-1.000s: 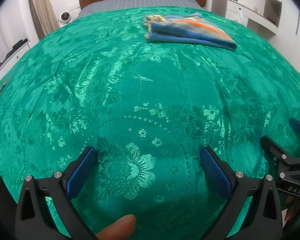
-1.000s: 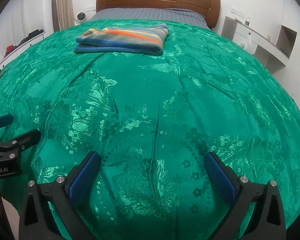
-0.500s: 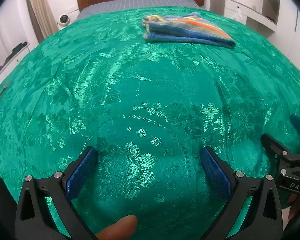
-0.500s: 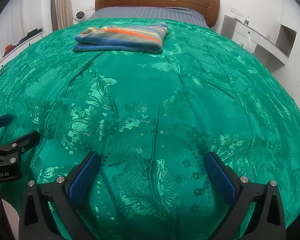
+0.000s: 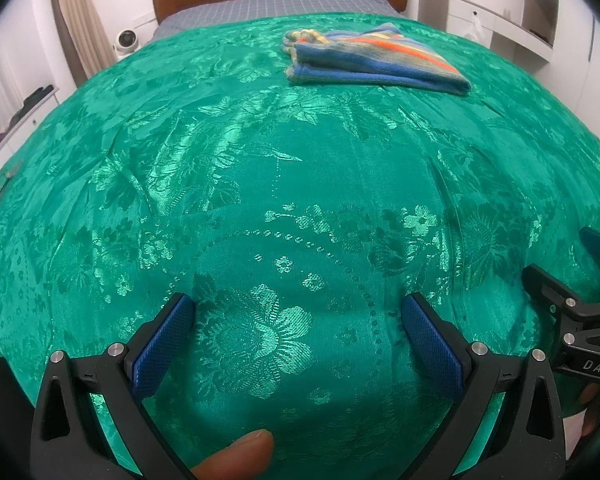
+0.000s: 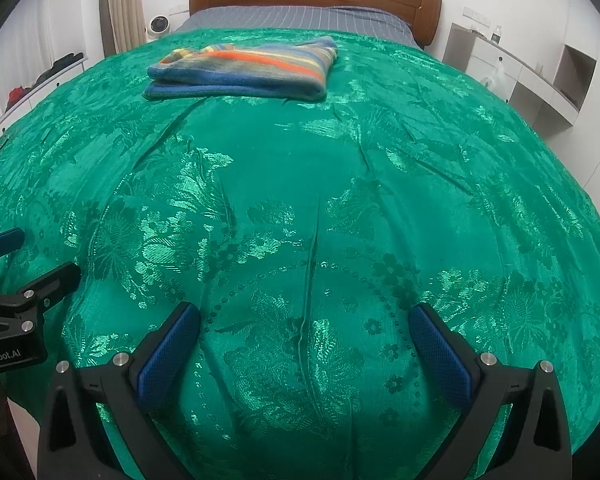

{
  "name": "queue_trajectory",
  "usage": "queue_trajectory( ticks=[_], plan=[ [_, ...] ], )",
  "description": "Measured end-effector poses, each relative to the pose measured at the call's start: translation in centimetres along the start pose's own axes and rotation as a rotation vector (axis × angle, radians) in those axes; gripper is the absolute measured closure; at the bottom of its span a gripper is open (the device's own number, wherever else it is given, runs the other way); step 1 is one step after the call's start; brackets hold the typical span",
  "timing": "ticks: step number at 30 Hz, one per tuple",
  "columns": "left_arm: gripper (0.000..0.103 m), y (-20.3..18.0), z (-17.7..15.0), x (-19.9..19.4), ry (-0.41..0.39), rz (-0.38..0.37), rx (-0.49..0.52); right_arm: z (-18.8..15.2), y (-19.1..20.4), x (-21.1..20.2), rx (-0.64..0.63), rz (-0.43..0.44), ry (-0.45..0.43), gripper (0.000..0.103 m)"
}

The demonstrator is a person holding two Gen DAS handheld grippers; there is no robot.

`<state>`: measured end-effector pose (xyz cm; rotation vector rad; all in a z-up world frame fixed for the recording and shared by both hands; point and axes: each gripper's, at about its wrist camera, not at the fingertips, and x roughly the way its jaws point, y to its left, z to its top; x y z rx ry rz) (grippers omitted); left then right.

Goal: Fold small clothes

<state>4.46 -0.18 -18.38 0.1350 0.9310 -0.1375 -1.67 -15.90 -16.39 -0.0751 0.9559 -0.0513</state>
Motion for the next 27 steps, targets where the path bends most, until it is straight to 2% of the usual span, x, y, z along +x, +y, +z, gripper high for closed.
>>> queue_trajectory(
  ticks=[18, 27],
  plan=[
    [0.000, -0.06, -0.03, 0.05, 0.001, -0.001, 0.000, 0.14, 0.05, 0.13, 0.002, 0.002, 0.013, 0.000],
    [0.000, 0.31, 0.63, 0.23, 0.041, -0.033, 0.017, 0.95, -0.11, 0.62, -0.005, 0.009, 0.075, 0.000]
  ],
)
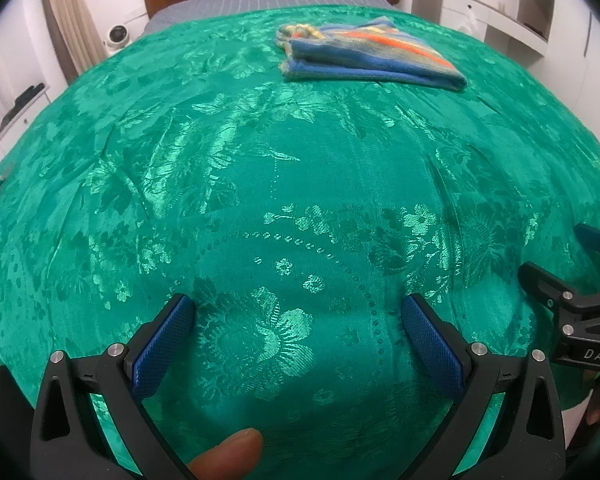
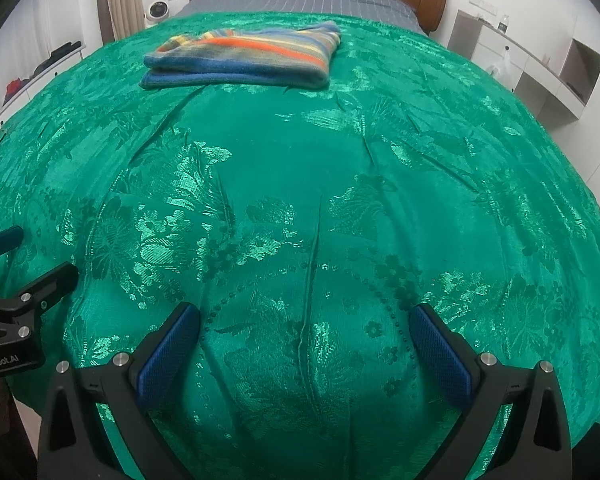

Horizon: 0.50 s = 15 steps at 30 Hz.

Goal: Fold small clothes

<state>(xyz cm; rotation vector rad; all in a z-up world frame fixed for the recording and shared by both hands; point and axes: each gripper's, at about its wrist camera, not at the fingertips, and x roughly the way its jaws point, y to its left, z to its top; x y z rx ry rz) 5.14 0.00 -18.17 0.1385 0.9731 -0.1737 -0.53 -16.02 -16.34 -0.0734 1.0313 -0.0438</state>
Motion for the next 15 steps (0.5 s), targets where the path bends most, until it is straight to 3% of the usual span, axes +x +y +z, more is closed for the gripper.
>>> queue_trajectory(
  ticks=[8, 15],
  plan=[
    [0.000, 0.22, 0.50, 0.19, 0.042, -0.005, 0.002, 0.33, 0.16, -0.02, -0.009, -0.013, 0.023, 0.000],
    [0.000, 0.26, 0.39, 0.27, 0.030, -0.001, 0.001, 0.39, 0.26, -0.06, -0.012, -0.020, 0.030, 0.000]
  ],
)
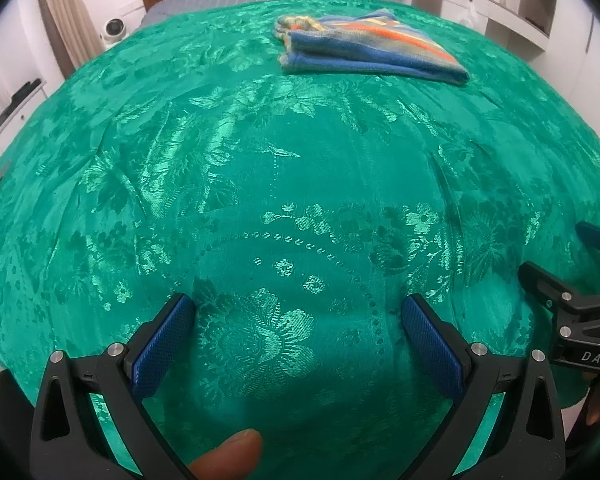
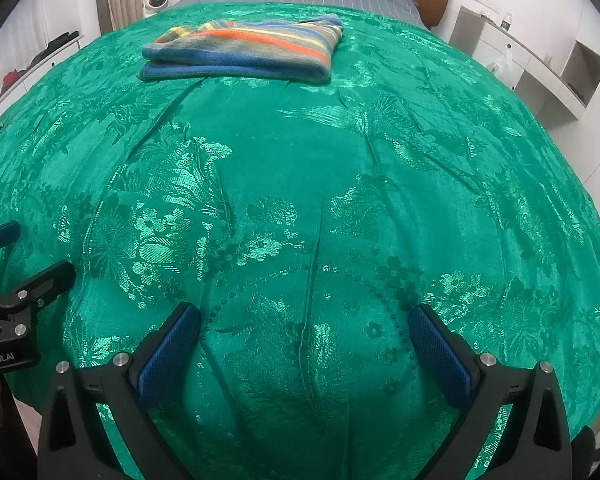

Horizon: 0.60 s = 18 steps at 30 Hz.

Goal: Fold small clothes

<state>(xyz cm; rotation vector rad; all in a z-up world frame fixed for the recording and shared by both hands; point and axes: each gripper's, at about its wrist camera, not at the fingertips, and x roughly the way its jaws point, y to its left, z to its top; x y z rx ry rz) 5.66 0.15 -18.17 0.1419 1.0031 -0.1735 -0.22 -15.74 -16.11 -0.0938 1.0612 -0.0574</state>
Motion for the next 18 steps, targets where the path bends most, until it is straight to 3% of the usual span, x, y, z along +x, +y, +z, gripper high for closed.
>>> queue_trajectory(
  ticks=[18],
  plan=[
    [0.000, -0.07, -0.46, -0.03, -0.026, 0.004, -0.006, -0.02, 0.08, 0.10, 0.002, -0.012, 0.008, 0.000]
  ],
)
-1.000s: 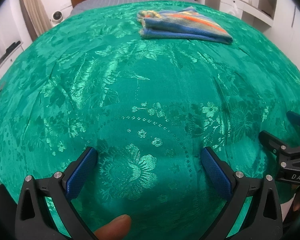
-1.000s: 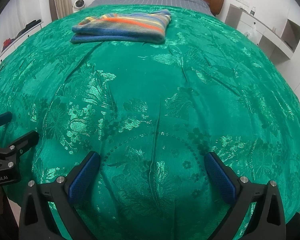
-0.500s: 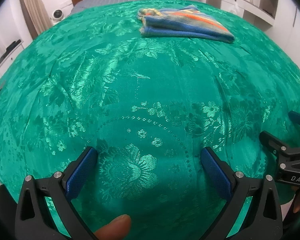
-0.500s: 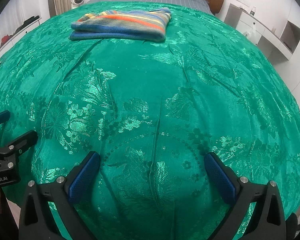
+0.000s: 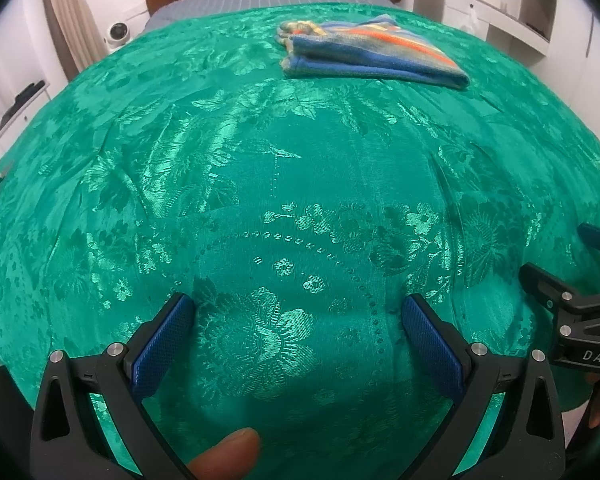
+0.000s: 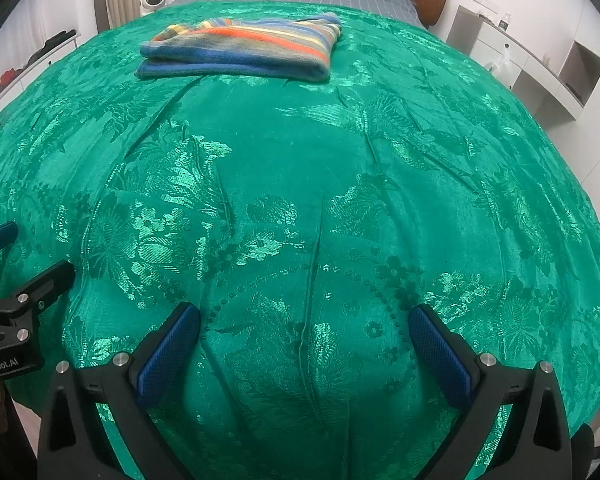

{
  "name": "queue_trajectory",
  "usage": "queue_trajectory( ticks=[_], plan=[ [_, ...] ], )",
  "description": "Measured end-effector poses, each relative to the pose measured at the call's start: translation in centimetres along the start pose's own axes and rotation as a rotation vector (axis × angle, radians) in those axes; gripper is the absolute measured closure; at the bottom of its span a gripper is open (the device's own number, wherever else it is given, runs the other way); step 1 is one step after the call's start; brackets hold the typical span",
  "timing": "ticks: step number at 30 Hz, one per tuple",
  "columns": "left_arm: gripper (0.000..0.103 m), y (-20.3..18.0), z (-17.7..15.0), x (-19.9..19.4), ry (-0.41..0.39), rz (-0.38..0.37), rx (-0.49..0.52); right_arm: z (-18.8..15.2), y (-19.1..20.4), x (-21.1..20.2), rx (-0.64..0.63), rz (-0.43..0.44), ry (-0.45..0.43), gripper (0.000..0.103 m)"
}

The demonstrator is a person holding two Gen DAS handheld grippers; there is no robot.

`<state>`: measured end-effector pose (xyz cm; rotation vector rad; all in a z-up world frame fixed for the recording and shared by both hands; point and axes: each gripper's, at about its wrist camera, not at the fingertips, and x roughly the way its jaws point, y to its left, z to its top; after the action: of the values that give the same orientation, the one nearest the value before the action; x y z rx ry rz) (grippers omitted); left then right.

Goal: Fold small clothes

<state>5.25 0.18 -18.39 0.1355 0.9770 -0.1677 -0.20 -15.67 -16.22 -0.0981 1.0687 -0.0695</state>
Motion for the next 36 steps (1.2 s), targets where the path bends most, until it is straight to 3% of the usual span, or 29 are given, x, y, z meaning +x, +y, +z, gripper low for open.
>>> queue_trajectory(
  ticks=[23, 30, 36],
  plan=[
    [0.000, 0.1, 0.7, -0.8, 0.011, -0.006, -0.011, -0.1, -0.3, -0.1, 0.017, 0.013, -0.001, 0.000],
    [0.000, 0.3, 1.8, -2.7, -0.011, -0.026, -0.005, -0.1, -0.4, -0.3, 0.030, 0.017, 0.000, 0.000],
    [0.000, 0.5, 4.2, -6.0, -0.098, 0.067, 0.010, -0.1, -0.4, -0.3, 0.028, 0.012, -0.001, 0.000]
  ],
)
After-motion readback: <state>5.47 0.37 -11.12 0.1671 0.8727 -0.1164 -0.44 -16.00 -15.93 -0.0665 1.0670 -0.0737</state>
